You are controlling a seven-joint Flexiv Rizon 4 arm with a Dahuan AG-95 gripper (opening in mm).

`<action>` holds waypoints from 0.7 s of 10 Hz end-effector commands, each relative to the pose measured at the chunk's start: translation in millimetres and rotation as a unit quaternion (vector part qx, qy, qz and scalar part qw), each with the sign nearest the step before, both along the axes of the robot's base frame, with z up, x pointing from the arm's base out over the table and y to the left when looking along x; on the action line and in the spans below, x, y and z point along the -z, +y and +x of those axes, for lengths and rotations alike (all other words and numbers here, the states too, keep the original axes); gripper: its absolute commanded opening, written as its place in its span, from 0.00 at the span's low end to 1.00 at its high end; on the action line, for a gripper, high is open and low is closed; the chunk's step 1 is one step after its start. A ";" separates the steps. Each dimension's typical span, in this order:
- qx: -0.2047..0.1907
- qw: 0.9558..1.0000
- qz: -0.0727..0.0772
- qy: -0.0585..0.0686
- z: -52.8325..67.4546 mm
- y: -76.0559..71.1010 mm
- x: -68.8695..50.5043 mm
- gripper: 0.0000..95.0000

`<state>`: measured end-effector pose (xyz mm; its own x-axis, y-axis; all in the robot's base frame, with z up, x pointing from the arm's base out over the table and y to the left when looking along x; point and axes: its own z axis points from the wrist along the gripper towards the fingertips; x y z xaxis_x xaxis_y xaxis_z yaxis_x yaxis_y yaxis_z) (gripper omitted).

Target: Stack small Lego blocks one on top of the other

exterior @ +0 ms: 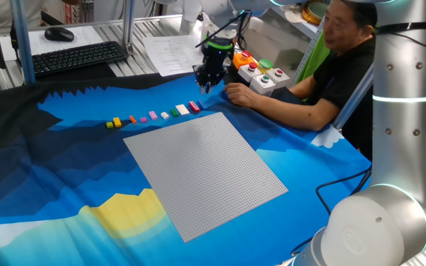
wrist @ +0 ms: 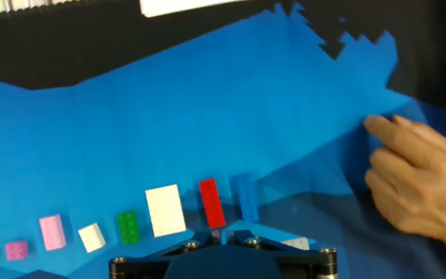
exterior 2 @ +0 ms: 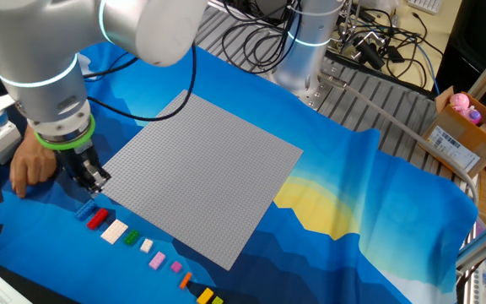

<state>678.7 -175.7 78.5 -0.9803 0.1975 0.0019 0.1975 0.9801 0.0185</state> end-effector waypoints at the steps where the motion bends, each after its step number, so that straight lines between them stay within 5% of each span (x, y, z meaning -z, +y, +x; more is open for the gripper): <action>1: -0.073 0.997 -0.004 0.003 12.0 -14.3 6.9 0.20; 3: -0.076 0.997 -0.004 -0.003 14.3 -18.6 20.6 0.20; 7: -0.099 0.995 -0.005 -0.009 13.7 -29.7 27.6 0.20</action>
